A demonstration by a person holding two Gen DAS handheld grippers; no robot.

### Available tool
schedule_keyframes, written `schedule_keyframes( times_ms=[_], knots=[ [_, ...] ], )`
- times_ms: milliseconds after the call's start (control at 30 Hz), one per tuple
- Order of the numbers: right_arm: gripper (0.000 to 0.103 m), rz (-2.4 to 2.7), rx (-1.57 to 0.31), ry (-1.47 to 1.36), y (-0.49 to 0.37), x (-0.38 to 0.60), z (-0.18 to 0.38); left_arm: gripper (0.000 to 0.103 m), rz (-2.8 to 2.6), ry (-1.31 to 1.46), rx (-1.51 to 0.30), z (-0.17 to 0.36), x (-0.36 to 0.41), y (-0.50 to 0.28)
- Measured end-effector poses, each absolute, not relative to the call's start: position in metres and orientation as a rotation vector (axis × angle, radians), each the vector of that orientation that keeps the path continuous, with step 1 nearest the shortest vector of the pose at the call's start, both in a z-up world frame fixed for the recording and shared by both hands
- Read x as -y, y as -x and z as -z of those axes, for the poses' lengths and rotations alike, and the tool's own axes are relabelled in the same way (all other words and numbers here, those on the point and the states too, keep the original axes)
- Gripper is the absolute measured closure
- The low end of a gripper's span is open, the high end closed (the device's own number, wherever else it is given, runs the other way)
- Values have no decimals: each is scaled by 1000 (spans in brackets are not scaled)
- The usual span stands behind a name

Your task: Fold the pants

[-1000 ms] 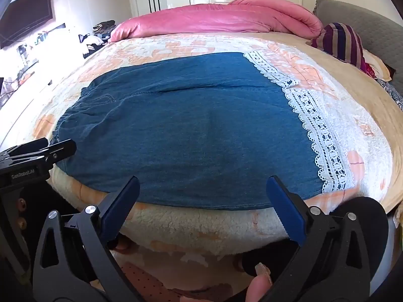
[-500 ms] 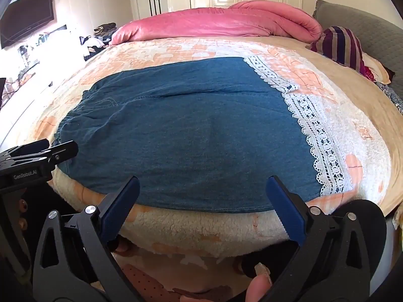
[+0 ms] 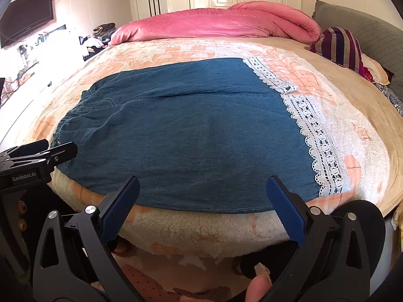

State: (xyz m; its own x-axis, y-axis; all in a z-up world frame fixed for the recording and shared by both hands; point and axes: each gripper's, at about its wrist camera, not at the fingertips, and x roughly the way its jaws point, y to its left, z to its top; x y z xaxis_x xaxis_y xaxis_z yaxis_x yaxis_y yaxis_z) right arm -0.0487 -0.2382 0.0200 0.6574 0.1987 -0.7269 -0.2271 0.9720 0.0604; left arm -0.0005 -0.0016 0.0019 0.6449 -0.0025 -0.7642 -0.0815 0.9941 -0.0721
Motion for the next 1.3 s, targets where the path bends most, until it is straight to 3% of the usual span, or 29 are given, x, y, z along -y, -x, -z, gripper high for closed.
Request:
schedule_keyframes(
  times_ms=[1300],
  knots=[
    [8,-225,-815,39,51,239,-20,4,-37,91,-859,-6,5,5]
  ],
)
